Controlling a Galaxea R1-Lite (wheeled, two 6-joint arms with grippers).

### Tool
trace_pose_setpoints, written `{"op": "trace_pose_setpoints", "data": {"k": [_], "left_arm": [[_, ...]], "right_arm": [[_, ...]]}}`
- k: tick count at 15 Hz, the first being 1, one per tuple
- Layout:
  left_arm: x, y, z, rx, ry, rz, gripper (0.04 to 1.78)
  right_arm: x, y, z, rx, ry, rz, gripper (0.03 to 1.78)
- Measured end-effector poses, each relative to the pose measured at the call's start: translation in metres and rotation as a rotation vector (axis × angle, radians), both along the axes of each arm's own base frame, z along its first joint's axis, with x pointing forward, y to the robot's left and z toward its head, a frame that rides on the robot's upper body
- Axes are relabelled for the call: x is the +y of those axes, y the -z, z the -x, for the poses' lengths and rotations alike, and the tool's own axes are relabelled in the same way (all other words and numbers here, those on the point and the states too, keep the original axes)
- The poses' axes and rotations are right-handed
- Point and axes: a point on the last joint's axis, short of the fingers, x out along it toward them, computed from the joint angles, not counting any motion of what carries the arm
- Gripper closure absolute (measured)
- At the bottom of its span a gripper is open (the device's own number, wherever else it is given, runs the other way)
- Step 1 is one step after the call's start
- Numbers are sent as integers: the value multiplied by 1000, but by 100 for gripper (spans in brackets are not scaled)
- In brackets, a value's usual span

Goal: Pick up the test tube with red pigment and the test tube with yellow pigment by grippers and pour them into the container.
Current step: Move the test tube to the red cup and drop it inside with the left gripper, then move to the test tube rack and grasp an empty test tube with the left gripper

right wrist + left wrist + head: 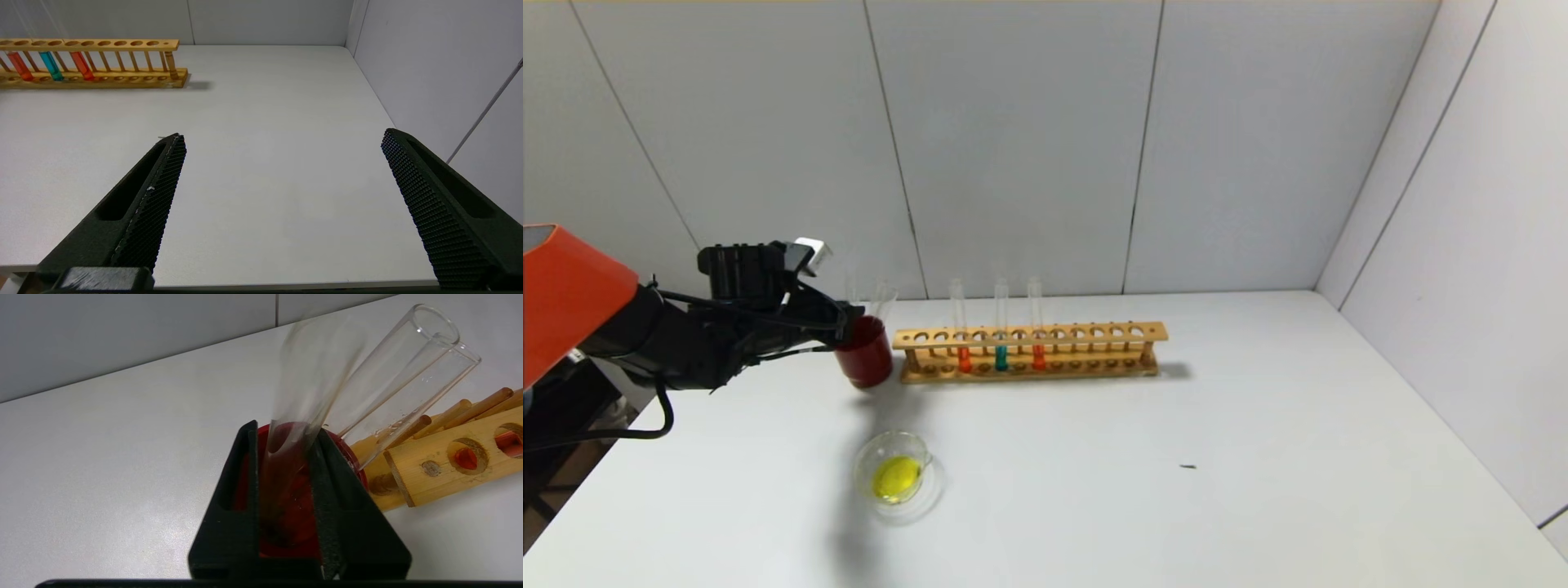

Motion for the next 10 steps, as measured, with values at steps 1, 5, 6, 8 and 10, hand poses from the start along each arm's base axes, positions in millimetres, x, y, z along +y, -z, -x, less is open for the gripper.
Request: {"op": "trace_pose_setpoints", "data": {"k": [1, 5, 6, 8, 10], "left_arm": [[0, -1, -1, -4, 0, 0, 126], [0, -8, -2, -20, 0, -2, 59], [0, -11, -1, -26, 1, -2, 45], [0, -20, 2, -40, -1, -3, 22], [0, -34, 9, -48, -2, -4, 10]], "right_arm": [[0, 0, 0, 0, 0, 0, 6], [0, 0, 0, 0, 0, 0, 6], [0, 0, 0, 0, 0, 0, 6], [0, 0, 0, 0, 0, 0, 6], [0, 0, 0, 0, 0, 0, 6]]}}
